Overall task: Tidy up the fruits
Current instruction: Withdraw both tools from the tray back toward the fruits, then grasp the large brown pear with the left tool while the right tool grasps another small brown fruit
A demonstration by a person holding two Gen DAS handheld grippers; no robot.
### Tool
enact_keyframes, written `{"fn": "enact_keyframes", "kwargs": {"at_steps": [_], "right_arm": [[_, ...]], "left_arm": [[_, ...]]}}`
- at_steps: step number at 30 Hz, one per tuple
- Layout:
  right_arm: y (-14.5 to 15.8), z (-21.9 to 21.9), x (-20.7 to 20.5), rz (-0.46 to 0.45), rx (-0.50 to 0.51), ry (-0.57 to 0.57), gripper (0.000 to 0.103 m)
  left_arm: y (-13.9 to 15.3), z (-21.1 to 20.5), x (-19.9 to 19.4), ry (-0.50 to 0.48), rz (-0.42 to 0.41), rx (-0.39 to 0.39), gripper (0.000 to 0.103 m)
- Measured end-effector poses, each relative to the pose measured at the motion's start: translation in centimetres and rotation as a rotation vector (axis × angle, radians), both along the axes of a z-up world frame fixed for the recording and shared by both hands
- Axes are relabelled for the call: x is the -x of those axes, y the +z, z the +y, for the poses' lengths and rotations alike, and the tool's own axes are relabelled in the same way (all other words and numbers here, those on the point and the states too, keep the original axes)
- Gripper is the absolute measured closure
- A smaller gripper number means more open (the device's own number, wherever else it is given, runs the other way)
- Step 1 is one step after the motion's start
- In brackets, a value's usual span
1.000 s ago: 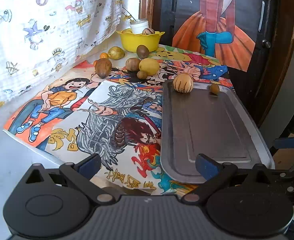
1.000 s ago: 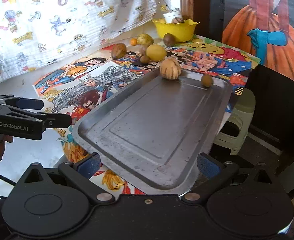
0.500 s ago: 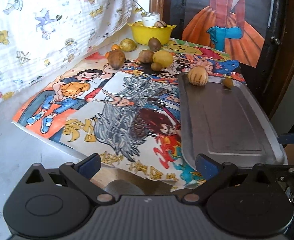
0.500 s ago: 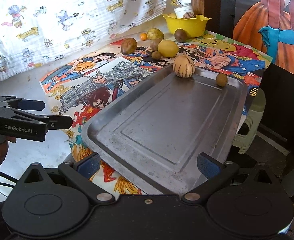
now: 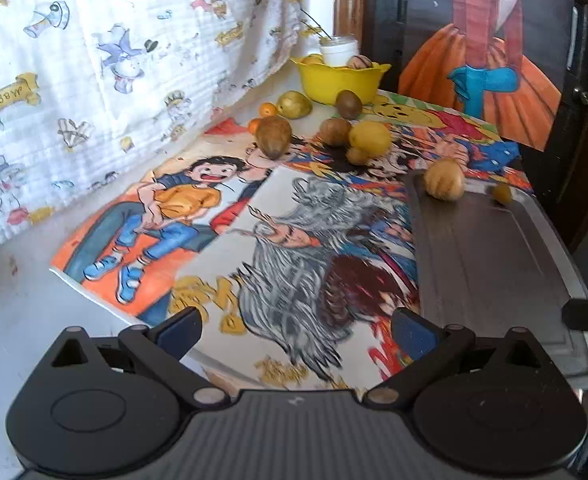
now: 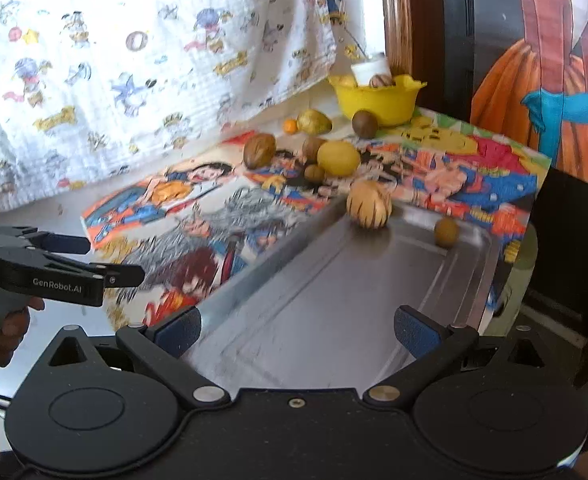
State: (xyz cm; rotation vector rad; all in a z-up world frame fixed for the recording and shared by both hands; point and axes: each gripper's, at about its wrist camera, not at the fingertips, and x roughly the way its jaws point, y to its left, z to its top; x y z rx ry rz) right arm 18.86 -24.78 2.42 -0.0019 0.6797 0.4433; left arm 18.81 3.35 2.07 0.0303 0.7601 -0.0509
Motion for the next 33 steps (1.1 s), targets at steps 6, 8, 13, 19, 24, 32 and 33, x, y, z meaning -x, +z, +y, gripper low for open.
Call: {"fn": "enact_keyframes", "kwargs": {"at_steps": [6, 8, 13, 19, 24, 32, 33], "right_arm": [[0.5, -0.1, -2.3, -0.019, 0.006, -0.015, 0.001], [0.5, -0.1, -3.0, -0.019, 0.003, -0.015, 0.001], [0.7, 0.4, -4.9, -0.029, -0.001, -0.011, 0.001], [2.0, 2.5, -7.6, -0.082, -0.017, -0.036, 0.001], [1.7, 5.1, -10.0, -0.144, 0.018, -0.044, 0.001], [-0.6, 8.3, -15.7, -0.121, 0.08, -0.079, 0.009], [-1.0, 8.6, -16.3, -0.113, 0.083, -0.08, 0.011]], "left_arm": [[0.5, 0.7, -2.0, 0.032, -0.014, 0.002, 0.0], [0.6, 1.0, -2.5, 0.038, -0.02, 0.003, 0.0], [0.8, 1.3, -4.1, 0.043, -0.035, -0.007, 0.0], [2.0, 2.2, -7.2, 0.045, -0.085, -0.018, 0.0], [2.9, 3.3, -11.6, 0.016, -0.146, -0.034, 0.0], [2.1, 4.0, -18.9, -0.044, -0.189, 0.01, 0.0], [1.8, 4.1, -19.7, -0.049, -0.188, 0.02, 0.0]]}}
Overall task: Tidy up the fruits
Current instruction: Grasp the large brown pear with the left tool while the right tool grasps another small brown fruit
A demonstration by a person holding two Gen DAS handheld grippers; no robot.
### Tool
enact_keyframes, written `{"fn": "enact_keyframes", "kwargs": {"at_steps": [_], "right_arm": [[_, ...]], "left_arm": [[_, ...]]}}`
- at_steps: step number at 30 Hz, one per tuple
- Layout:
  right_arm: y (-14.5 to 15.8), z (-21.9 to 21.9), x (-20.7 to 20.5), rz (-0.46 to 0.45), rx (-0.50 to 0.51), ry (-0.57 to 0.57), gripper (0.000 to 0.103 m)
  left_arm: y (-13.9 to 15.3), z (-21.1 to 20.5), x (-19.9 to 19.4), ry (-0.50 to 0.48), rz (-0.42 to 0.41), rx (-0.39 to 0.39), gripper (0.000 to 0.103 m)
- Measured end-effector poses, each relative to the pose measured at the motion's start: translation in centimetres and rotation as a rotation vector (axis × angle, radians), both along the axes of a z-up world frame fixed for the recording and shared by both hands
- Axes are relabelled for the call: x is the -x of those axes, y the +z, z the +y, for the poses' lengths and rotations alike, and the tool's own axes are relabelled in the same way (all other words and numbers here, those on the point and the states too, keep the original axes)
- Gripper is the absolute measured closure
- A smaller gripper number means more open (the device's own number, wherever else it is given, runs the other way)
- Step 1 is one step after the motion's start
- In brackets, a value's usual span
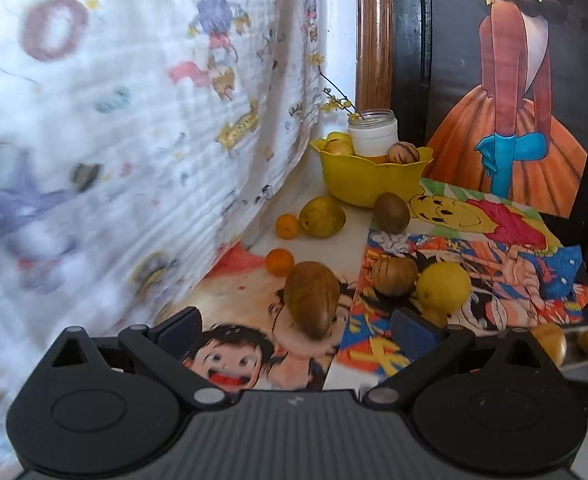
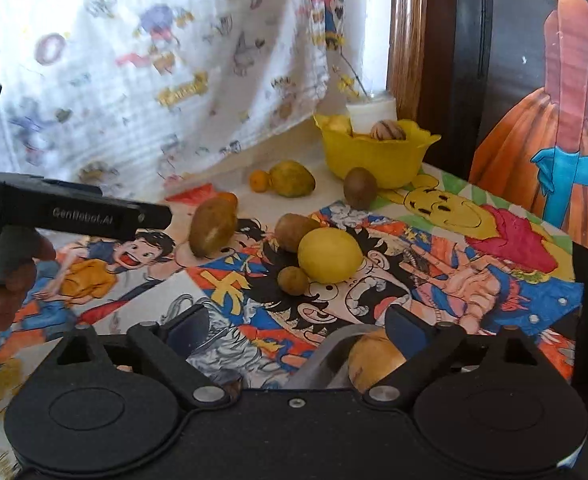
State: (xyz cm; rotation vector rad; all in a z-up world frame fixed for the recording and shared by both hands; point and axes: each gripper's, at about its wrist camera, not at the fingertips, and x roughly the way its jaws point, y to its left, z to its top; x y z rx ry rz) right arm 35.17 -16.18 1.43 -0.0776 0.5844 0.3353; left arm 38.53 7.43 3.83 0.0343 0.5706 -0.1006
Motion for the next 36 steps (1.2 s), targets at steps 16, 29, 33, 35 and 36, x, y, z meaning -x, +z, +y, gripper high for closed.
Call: {"fn": "enact_keyframes", "kwargs": {"at_steps": [16, 29, 33, 35, 36], "right_arm": [[-4.0, 3.7, -7.7, 0.122, -0.016, -0.013, 0.043], [-5.2, 3.3, -9.8, 0.156, -0.101, -0.059, 0.055], [-5.2, 3.3, -10.1, 0.154, -0.117, -0.068, 0.06], [-5.3, 3.3, -10.2, 0.15, -0.117, -0.074, 0.062], [-5.3, 3.4, -10.2, 0.15, -0.118, -0.075, 0.063]], "left_arm": [[-4.6, 0.4, -7.3, -0.007, 0.068, 0.083, 0.011], [-5.6, 0.2, -9.1, -0.03, 0.106, 0.107, 0.027], [-5.8, -0.2, -9.5, -0.045, 0.117, 0.094, 0.038], [-5.9, -0.3, -9.6, -0.052, 0.123, 0.09, 0.041], [-6.0, -0.4, -9.6, -0.057, 0.127, 0.09, 0.045]]}}
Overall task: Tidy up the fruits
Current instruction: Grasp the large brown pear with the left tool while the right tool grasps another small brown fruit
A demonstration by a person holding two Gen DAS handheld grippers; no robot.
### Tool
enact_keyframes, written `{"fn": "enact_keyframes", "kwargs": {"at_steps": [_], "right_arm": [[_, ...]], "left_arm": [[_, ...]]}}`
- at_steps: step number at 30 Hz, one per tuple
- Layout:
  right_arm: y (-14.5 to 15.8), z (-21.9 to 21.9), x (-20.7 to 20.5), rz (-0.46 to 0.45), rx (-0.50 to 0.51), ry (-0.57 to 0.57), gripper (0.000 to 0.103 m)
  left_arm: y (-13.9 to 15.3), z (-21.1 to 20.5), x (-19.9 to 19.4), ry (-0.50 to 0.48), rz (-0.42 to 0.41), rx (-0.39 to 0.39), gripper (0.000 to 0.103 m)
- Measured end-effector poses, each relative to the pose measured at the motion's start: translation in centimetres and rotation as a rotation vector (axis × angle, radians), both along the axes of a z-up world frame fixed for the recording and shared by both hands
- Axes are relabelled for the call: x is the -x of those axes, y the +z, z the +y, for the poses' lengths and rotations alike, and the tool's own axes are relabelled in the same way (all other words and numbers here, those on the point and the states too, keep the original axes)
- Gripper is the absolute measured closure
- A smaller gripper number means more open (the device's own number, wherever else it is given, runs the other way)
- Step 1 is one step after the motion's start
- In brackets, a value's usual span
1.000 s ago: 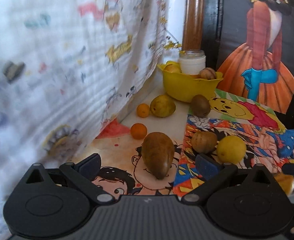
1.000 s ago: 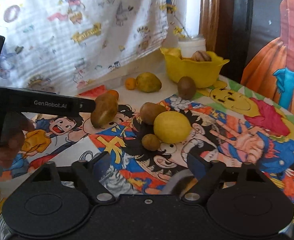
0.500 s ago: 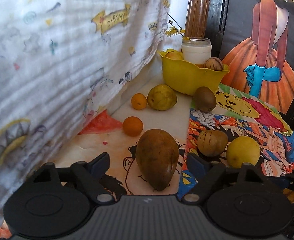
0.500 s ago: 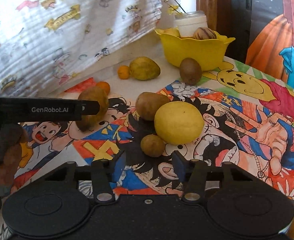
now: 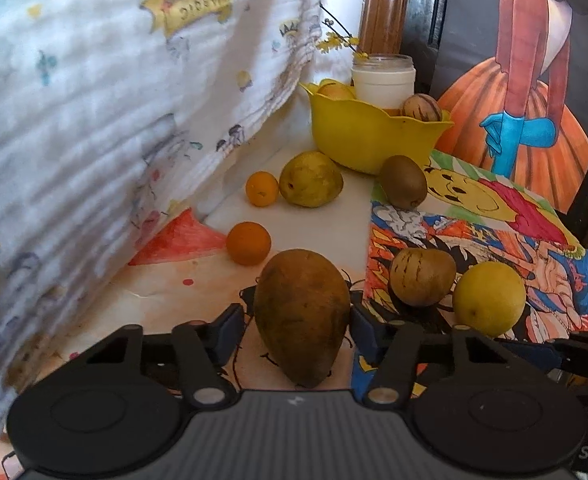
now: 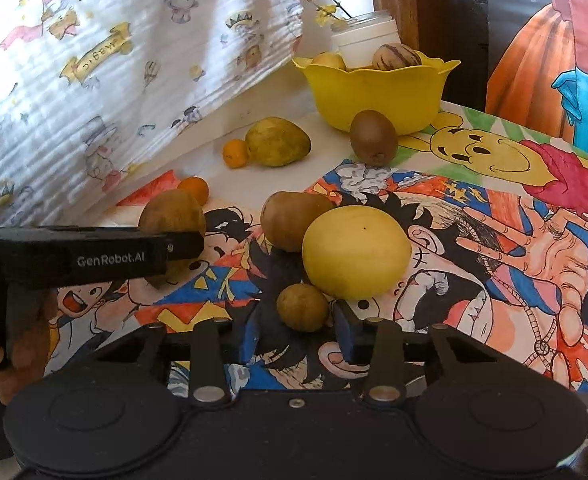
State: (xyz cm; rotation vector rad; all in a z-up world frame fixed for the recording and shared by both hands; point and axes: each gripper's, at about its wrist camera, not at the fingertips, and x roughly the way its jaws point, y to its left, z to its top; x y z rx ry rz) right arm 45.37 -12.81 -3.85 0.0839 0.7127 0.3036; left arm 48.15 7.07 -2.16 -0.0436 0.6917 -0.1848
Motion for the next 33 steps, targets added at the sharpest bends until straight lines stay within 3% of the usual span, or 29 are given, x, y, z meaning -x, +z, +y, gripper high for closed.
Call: {"fn": "enact_keyframes", "kwargs": {"at_steps": [8, 24, 33], "right_arm": [[-0.1, -0.1, -0.1, -0.005, -0.002, -0.021, 0.072], [-0.1, -0.9, 1.2, -0.002, -0.022, 0.002, 0.072], [0.7, -0.8, 2.8, -0.012, -0.028, 0.022, 0.072]], "left_arm": [[-0.1, -0.1, 0.1, -0.002, 0.007, 0.006, 0.048], [0.3, -0.7, 2.5, -0.014, 0.023, -0.009, 0.049], [0.7, 0.2, 3.9, 0.019, 0.011, 0.028, 0.05]]}}
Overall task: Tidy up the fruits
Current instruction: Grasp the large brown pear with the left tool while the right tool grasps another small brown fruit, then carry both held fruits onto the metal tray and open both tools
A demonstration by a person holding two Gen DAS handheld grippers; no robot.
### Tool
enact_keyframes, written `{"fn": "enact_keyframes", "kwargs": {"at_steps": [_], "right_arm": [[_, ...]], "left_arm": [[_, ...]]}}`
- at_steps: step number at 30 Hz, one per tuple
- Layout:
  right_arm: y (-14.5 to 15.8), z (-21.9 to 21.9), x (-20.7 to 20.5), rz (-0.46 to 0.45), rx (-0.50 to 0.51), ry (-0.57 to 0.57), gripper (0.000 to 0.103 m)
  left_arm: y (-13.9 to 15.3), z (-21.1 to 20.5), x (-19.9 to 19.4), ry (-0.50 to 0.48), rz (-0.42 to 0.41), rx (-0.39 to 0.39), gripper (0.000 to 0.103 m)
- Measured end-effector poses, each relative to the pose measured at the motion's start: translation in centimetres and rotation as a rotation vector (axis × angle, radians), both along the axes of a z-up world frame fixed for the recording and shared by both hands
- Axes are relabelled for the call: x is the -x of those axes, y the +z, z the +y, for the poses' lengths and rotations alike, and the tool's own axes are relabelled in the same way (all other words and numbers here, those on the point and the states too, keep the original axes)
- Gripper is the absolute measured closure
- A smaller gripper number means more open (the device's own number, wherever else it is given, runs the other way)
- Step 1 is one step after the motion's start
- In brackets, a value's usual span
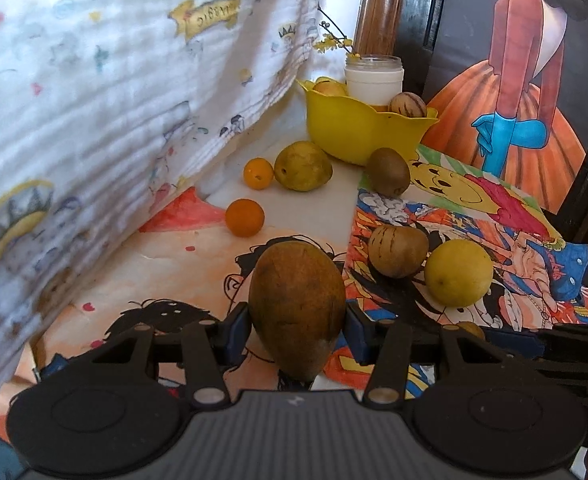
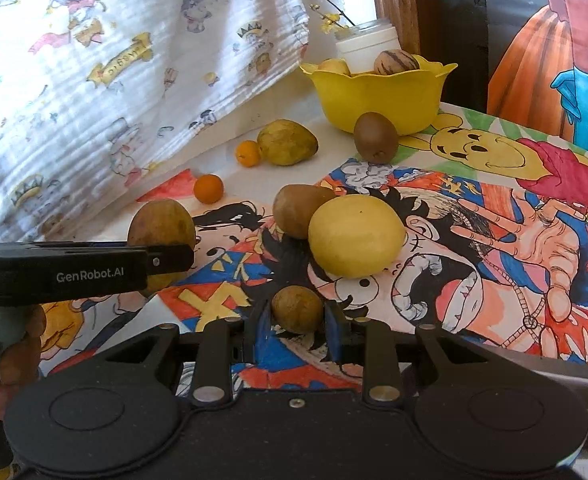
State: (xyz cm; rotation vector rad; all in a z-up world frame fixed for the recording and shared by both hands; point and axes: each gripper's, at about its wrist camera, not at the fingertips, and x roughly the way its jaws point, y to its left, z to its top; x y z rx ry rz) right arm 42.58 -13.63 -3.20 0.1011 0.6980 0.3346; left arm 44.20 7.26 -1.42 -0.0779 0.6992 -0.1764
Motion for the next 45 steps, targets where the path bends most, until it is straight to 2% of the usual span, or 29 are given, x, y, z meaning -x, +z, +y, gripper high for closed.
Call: {"fn": "enact_keyframes", "kwargs": {"at_steps": [9, 23, 34, 45], "right_arm": [[1.0, 0.2, 1.5, -0.013, -0.012, 0.014, 0.072], [4.4, -3.1, 6.4, -0.086, -0.085, -0.027, 0.072], [5.6, -8.5, 11.8, -0.126, -0.099, -0.098, 0.072], [4.0, -14.1, 15.0, -0.132, -0.052, -0.186, 0.072]], "left_arm": [[0.8, 0.4, 1.9, 0.048, -0.037, -0.005, 0.05], [4.2, -1.0, 6.6, 0.028, -0.098, 0.013, 0.05], [5.8, -5.3, 10.5, -0.028, -0.105, 0.045, 0.049], [4.6, -10.5, 12.9, -0.11, -0.052, 0.072, 0.049]]}}
